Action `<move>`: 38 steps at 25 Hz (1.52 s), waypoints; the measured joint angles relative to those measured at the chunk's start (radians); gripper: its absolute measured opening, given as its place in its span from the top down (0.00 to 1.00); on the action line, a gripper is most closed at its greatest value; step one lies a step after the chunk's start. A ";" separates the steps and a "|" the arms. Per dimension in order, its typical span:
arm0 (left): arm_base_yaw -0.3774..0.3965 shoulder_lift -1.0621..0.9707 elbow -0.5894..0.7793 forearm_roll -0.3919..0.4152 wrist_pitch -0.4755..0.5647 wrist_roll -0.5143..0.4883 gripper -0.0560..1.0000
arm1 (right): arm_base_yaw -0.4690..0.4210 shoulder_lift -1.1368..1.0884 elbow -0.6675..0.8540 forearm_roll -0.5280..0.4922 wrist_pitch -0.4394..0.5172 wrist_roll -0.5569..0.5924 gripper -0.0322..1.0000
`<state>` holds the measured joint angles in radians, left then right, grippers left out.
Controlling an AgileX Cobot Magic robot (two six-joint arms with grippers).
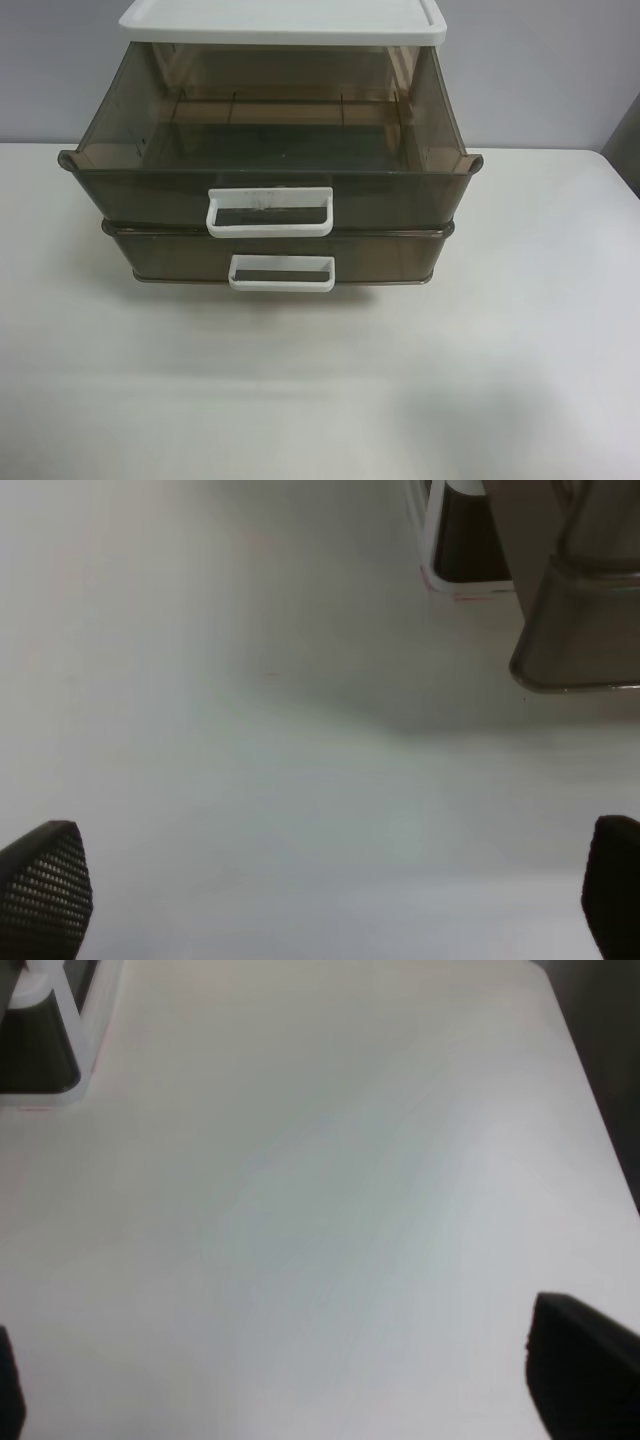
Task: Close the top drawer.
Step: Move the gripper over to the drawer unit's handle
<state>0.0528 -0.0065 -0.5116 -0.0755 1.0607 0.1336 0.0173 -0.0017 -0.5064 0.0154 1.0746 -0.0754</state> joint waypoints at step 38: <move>0.000 0.000 0.000 0.000 0.000 0.000 0.01 | 0.916 1.216 -0.864 -0.188 0.037 -0.026 0.02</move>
<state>0.0528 -0.0065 -0.5116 -0.0755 1.0607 0.1336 0.9329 1.2139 -1.3702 -0.1729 1.1118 -0.1018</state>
